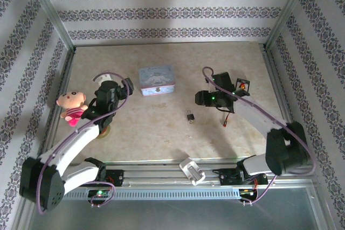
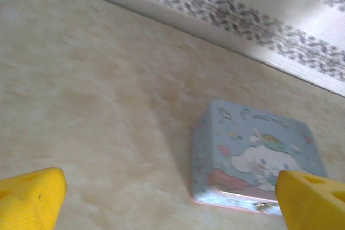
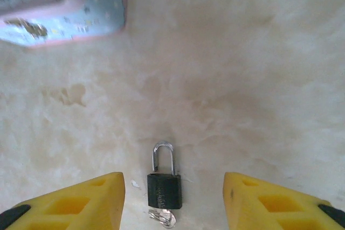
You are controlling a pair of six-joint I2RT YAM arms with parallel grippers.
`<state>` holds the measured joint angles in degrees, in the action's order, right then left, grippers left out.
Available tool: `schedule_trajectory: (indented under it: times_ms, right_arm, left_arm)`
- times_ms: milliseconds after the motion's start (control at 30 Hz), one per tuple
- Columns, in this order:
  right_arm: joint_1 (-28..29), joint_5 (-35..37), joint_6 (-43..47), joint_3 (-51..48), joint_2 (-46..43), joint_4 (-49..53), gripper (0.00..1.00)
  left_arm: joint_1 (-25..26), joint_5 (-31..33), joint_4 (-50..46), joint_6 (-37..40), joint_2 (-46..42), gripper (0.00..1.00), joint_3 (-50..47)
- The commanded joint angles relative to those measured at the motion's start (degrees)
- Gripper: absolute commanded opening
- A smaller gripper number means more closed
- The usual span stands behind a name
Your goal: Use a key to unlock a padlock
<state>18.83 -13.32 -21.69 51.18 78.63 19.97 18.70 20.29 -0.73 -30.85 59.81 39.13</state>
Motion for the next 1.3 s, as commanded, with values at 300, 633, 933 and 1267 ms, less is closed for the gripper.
schedule_trajectory:
  times_ms: [300,633,933,1267]
  right_arm:
    - [-3.9,19.7,4.3,-11.3,-20.1,-1.9,0.65]
    - [-5.6,36.2,7.2,-24.9,-30.6,-18.9,0.98]
    - [-9.2,39.8,15.9,-38.9,-33.1,-44.9,0.98]
    - [-11.4,36.3,21.8,-39.3,-25.8,-54.7,0.98]
  left_arm:
    - [-1.5,18.1,25.1,18.8,-12.6,0.99,-21.5]
    - [-5.4,12.8,36.6,27.0,-4.6,0.99,-25.2]
    - [-12.0,2.0,37.3,28.5,5.0,0.99,-22.4]
    - [-15.5,-6.8,50.4,30.2,15.4,0.99,-23.2]
